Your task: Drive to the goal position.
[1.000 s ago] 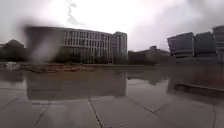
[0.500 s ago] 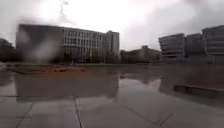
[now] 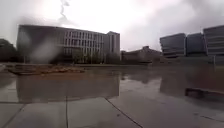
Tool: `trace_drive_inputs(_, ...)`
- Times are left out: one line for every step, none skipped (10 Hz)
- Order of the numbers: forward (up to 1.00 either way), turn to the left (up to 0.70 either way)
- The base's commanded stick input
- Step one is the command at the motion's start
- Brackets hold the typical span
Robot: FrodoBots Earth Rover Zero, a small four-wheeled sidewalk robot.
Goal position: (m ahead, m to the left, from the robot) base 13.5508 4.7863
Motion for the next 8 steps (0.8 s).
trace_drive_inputs(0.7,0.0)
trace_drive_inputs(0.7,-0.21)
trace_drive_inputs(0.7,-0.35)
trace_drive_inputs(0.7,-0.35)
trace_drive_inputs(0.7,-0.06)
trace_drive_inputs(0.7,0.0)
trace_drive_inputs(0.7,0.0)
trace_drive_inputs(0.7,-0.01)
